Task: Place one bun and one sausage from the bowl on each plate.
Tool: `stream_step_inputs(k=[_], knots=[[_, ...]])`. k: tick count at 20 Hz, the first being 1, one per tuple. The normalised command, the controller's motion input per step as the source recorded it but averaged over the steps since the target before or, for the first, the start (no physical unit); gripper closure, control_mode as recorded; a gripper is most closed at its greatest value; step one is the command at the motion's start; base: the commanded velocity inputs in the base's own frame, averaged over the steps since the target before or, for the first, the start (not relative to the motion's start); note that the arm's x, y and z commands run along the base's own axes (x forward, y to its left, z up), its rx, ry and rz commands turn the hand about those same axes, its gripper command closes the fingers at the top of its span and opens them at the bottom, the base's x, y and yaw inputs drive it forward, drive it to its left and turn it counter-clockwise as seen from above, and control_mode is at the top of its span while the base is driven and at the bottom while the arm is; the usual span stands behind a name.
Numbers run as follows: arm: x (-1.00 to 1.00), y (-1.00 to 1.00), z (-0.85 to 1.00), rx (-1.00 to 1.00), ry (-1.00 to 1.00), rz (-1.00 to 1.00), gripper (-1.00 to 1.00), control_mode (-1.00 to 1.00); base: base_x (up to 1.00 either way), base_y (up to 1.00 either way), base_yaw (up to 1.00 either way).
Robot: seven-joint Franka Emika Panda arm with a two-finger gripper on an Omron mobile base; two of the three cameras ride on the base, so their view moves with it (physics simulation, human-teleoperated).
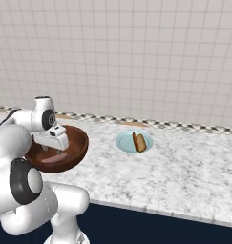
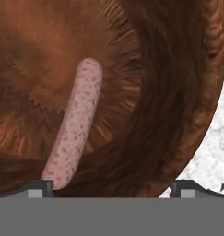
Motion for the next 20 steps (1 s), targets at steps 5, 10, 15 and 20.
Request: stream_step_inputs(k=[5, 10, 15, 20], knots=[[0.16, 0.05, -0.28, 0.00, -0.01, 0.00, -1.00, -1.00, 0.00, 0.00, 0.00], [0.19, 0.26, -0.49, 0.00, -0.05, 0.03, -1.00, -1.00, 0.00, 0.00, 0.00], [0.13, 0.06, -0.40, -0.01, 0.00, 0.04, -1.00, -1.00, 0.00, 0.00, 0.00], [0.25, 0.00, -0.19, -0.02, 0.01, 0.10, -1.00, -1.00, 0.00, 0.00, 0.00]])
